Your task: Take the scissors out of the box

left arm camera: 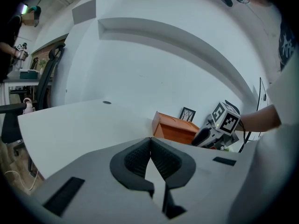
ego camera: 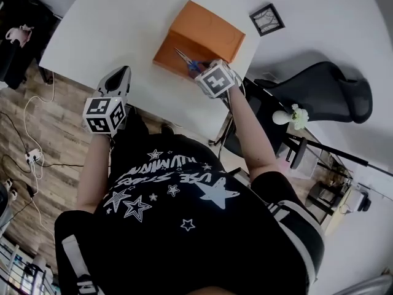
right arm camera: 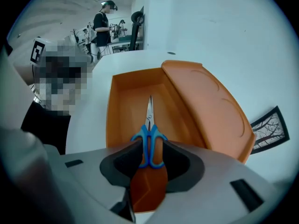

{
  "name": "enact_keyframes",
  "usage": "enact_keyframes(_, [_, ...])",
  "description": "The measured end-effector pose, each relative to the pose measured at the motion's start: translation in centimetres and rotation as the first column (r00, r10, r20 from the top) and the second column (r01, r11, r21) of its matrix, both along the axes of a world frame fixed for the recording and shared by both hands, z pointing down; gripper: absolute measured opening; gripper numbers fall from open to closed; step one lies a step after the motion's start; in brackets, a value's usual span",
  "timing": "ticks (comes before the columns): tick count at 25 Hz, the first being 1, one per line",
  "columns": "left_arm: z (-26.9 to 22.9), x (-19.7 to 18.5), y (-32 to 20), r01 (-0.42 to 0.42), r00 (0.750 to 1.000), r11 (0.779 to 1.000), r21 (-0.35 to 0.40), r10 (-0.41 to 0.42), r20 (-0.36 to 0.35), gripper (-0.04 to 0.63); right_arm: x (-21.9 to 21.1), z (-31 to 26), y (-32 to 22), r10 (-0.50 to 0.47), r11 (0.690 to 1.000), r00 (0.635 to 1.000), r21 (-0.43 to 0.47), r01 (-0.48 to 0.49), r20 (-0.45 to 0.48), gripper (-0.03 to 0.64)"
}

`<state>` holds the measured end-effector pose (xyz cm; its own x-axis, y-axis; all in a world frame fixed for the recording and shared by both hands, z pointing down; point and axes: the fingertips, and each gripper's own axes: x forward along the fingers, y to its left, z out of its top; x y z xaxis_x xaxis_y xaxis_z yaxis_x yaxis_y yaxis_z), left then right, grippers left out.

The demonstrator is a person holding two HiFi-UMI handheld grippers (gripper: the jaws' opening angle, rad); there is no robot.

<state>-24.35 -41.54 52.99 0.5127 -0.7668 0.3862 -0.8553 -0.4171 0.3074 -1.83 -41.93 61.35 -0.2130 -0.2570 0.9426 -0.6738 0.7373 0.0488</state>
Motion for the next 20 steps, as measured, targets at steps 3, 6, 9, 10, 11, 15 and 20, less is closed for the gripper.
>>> enact_keyframes(3, [0.5,-0.3,-0.7,-0.014,1.000,1.000,-0.006,0.014,-0.008,0.018,-0.2,0.6,0.1,-0.015,0.999,0.999,-0.048,0.013,-0.031,0.120])
enact_keyframes(6, [1.0,-0.4,-1.0,-0.018,1.000,1.000,-0.016,0.018,-0.015,0.018,-0.3,1.2,0.3,-0.036,0.995,0.998,-0.094,0.031,-0.049,0.127])
enact_keyframes(9, [1.4,-0.5,-1.0,-0.019,1.000,1.000,-0.025,0.019,-0.020,0.018,-0.6,1.5,0.2,-0.056,0.992,0.997,-0.118,0.049,-0.050,0.127])
enact_keyframes(10, [1.5,-0.5,-0.8,-0.019,1.000,0.999,-0.027,0.019,-0.020,0.018,-0.8,1.6,0.2,-0.062,0.991,0.997,-0.125,0.055,-0.052,0.127])
enact_keyframes(11, [1.5,-0.7,-0.7,-0.018,1.000,0.999,-0.030,0.018,-0.020,0.018,-0.9,1.8,0.3,-0.067,0.989,0.996,-0.133,0.059,-0.059,0.127])
enact_keyframes(15, [1.7,-1.1,0.0,-0.014,1.000,0.999,-0.036,0.014,-0.014,0.018,0.1,2.3,0.8,-0.066,0.985,0.986,-0.166,0.041,-0.151,0.127])
enact_keyframes(20, [1.6,-1.2,0.4,-0.013,1.000,0.999,-0.039,0.013,-0.002,0.018,0.8,2.2,0.4,-0.068,0.983,0.979,-0.180,0.033,-0.190,0.127])
